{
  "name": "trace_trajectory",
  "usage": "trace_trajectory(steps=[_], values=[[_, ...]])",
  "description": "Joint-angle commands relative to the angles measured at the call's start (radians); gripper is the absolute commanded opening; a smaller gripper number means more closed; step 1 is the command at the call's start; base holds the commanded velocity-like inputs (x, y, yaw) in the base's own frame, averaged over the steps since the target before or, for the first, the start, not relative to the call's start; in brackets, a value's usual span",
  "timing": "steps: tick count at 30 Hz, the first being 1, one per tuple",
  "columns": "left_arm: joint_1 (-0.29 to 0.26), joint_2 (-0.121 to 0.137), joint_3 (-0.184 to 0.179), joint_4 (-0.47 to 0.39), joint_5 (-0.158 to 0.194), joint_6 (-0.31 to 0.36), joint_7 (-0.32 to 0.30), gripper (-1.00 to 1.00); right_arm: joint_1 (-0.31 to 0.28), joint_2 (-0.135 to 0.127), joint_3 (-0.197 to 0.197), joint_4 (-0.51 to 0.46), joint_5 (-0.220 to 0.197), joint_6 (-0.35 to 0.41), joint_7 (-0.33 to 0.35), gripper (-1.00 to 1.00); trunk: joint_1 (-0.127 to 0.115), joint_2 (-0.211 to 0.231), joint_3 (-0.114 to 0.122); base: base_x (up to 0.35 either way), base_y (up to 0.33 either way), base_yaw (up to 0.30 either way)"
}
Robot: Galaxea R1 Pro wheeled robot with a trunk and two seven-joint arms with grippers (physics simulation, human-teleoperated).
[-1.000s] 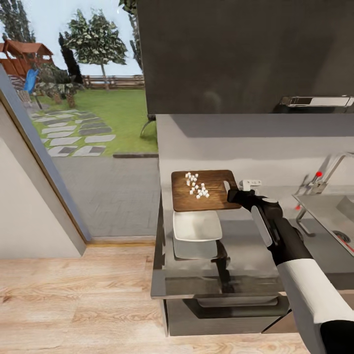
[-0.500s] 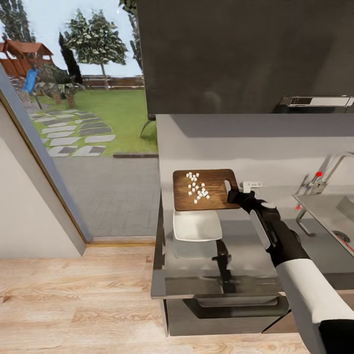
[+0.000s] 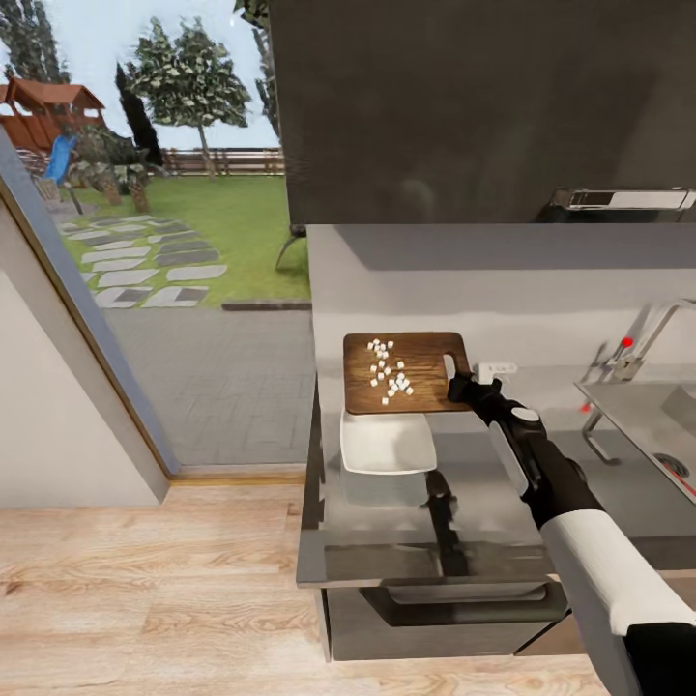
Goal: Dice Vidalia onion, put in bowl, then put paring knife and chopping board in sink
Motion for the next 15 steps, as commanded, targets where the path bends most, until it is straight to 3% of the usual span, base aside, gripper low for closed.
trace_trajectory(steps=[1,15], values=[[0.0,0.0,-0.002,-0.001,0.009,-0.001,0.001,1.0,0.0,-0.001,0.002,0.001,-0.009,-0.005,0.0,-1.0,0.001,-0.002,-0.002,0.0,0.0,0.0],[0.0,0.0,-0.002,-0.001,0.009,-0.001,0.001,1.0,0.0,-0.001,0.003,0.077,-0.01,-0.16,0.001,-1.0,0.001,-0.002,-0.002,0.0,0.0,0.0]])
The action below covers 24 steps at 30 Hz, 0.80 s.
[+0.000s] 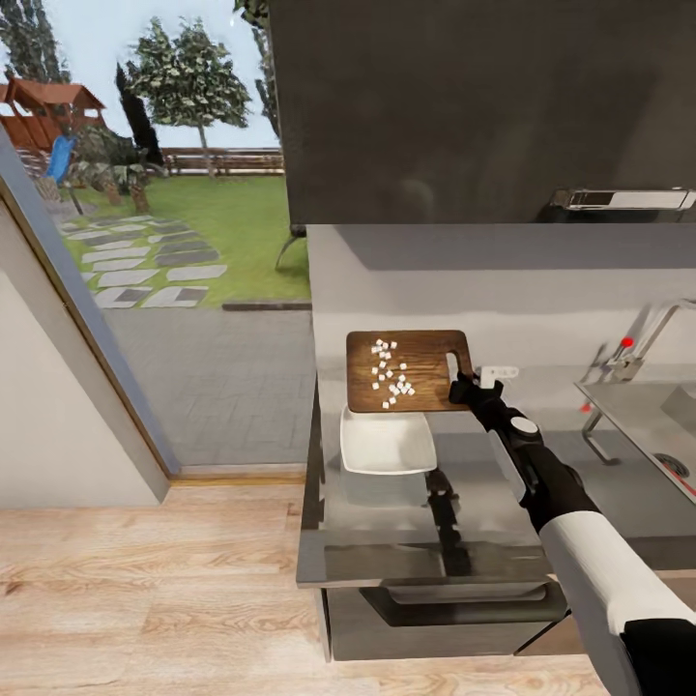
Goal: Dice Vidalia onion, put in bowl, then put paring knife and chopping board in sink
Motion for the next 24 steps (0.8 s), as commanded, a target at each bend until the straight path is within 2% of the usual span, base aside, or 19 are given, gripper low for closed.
trace_trajectory(steps=[1,5,10,24], values=[[0.0,0.0,-0.002,-0.001,0.009,-0.001,0.001,1.0,0.0,-0.001,0.003,0.001,-0.011,-0.002,0.001,-1.0,0.001,-0.002,-0.002,0.0,0.0,0.0],[0.0,0.0,-0.002,-0.001,0.009,-0.001,0.001,1.0,0.0,0.0,0.003,0.004,-0.01,-0.01,0.001,-1.0,0.001,-0.002,-0.002,0.0,0.0,0.0],[0.0,0.0,-0.002,-0.001,0.009,-0.001,0.001,1.0,0.002,0.0,0.004,0.04,-0.008,-0.083,-0.001,-1.0,0.001,-0.002,-0.002,0.0,0.0,0.0],[0.0,-0.001,-0.002,-0.001,0.009,-0.001,0.001,1.0,0.002,0.001,0.006,0.046,-0.006,-0.095,-0.001,-1.0,0.001,-0.002,-0.002,0.0,0.0,0.0]])
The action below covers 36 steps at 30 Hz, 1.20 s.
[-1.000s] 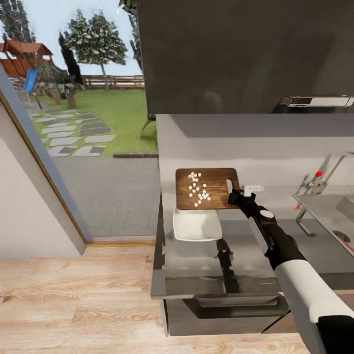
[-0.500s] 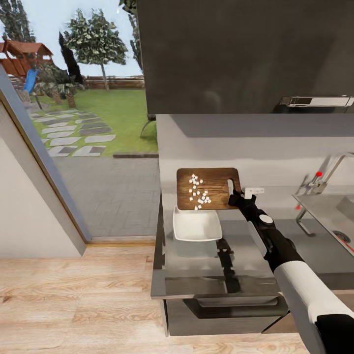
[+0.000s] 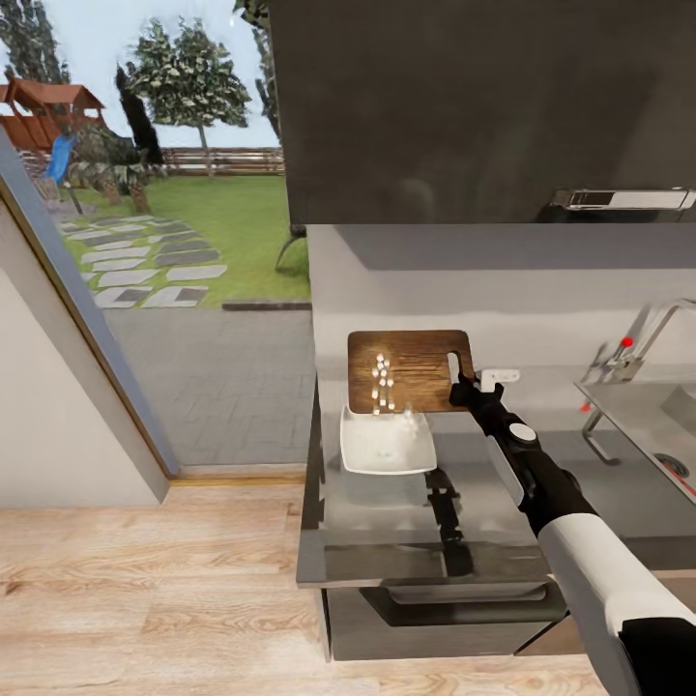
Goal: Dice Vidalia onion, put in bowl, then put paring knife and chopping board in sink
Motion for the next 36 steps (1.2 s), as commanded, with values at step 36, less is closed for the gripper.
trace_trajectory(steps=[36], values=[[-0.001,0.0,-0.002,0.0,0.009,-0.001,0.001,1.0,-0.001,-0.003,0.003,-0.122,-0.011,0.248,-0.005,-1.0,0.001,-0.002,-0.002,0.015,0.01,0.0]])
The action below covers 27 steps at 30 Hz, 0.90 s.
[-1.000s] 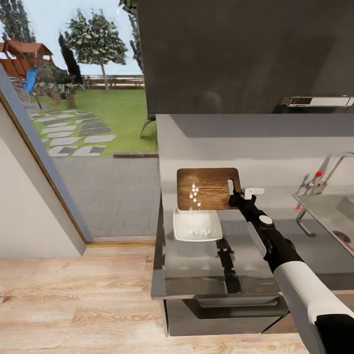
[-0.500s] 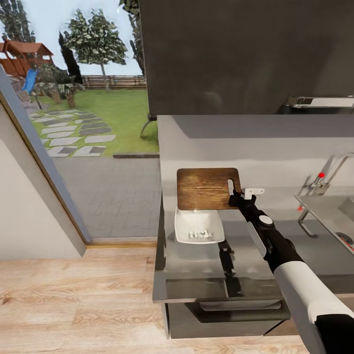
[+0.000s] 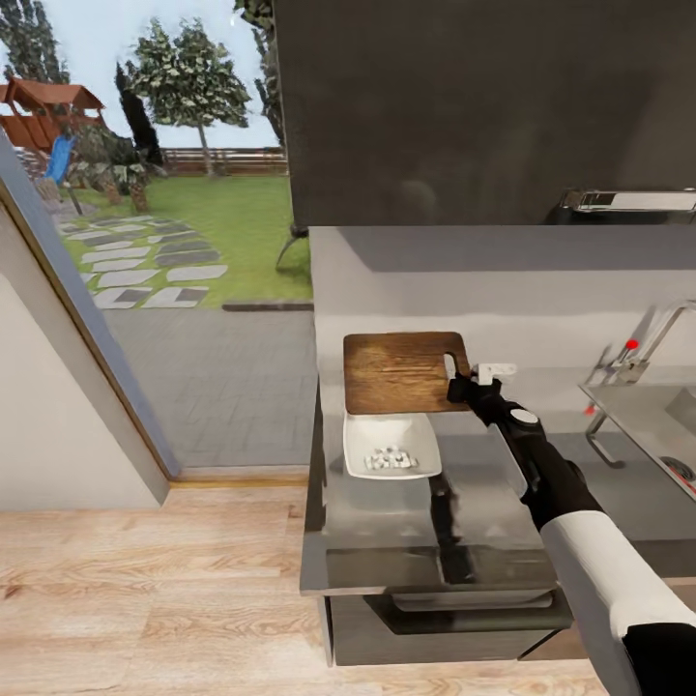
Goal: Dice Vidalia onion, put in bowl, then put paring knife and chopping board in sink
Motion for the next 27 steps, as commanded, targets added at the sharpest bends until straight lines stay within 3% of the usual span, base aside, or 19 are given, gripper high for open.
trace_trajectory(steps=[1,6,8,18,27], values=[[0.0,0.0,-0.001,-0.001,0.009,-0.001,0.001,1.0,-0.001,-0.001,0.001,-0.021,-0.007,0.046,-0.001,-1.0,0.001,-0.002,-0.002,0.0,0.0,0.0],[0.0,0.0,-0.001,0.003,0.009,-0.001,0.001,1.0,-0.001,-0.002,0.001,-0.174,-0.012,0.314,0.001,-1.0,0.001,-0.002,-0.002,-0.001,0.0,0.0],[0.0,0.0,-0.001,0.006,0.009,-0.001,0.001,1.0,-0.001,-0.002,0.001,-0.189,-0.013,0.346,0.001,-1.0,0.001,-0.002,-0.002,-0.056,0.036,0.0],[0.0,-0.005,-0.004,0.007,0.009,-0.001,0.001,1.0,-0.001,-0.001,0.001,-0.199,-0.015,0.373,0.001,-1.0,0.001,-0.002,-0.002,-0.156,0.011,0.0],[0.0,-0.006,-0.005,0.007,0.007,-0.001,0.001,1.0,-0.001,-0.001,0.001,-0.209,-0.015,0.378,0.001,-1.0,0.001,-0.002,-0.002,-0.164,-0.212,0.0]])
